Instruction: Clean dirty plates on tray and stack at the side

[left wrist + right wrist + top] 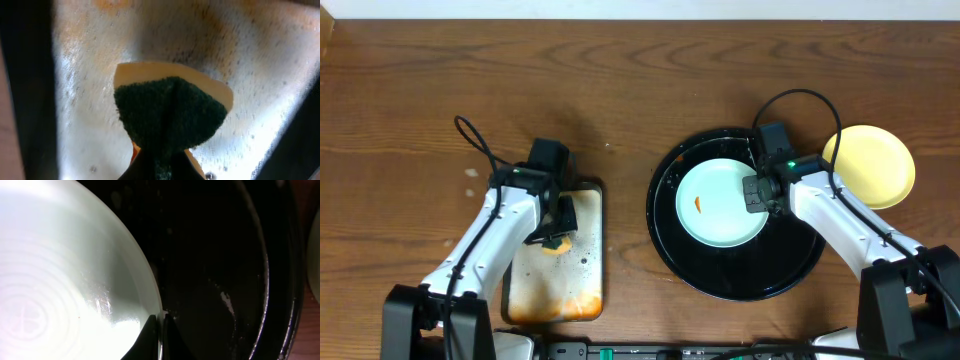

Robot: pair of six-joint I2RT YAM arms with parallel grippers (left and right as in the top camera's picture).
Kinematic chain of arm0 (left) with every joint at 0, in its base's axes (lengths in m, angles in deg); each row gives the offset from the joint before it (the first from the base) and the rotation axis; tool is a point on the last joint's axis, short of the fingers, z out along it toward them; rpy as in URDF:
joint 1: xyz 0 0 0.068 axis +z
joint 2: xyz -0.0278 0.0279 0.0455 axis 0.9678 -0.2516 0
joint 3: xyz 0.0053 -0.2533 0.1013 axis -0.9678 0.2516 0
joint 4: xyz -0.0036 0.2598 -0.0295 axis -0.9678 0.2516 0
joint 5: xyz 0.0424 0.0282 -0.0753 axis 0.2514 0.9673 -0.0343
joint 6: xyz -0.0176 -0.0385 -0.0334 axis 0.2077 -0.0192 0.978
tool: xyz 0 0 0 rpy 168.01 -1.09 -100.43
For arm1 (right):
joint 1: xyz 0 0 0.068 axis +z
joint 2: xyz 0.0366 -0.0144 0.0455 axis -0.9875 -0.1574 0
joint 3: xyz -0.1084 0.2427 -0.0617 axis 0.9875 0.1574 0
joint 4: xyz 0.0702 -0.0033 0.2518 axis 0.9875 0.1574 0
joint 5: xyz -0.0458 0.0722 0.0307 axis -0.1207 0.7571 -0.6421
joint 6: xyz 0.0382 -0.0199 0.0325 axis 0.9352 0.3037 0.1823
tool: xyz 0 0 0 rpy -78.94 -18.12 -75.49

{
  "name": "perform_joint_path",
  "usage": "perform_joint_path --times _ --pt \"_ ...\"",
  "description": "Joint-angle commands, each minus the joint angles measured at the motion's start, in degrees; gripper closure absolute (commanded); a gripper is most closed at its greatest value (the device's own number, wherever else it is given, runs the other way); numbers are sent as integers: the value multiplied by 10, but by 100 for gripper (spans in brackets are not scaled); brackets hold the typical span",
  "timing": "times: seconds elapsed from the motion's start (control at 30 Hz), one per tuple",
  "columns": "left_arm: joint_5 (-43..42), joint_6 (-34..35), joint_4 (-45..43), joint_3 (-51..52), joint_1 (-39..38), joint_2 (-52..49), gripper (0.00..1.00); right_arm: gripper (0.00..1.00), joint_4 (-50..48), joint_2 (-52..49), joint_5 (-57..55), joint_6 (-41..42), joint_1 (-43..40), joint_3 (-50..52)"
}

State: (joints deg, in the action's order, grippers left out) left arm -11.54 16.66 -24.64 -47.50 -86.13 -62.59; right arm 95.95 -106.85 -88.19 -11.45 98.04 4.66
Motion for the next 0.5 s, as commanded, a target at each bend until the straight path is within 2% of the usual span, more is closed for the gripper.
perform_joint_path --times 0.0,0.27,0.47 --pt "3 -9 -45 46 2 10 92 99 1 7 -21 -6 -2 -10" --pt "2 -6 -201 155 2 9 92 99 0 7 -15 -6 -2 -10" --pt "-29 8 -197 170 2 9 92 99 2 7 -15 -7 -2 -10"
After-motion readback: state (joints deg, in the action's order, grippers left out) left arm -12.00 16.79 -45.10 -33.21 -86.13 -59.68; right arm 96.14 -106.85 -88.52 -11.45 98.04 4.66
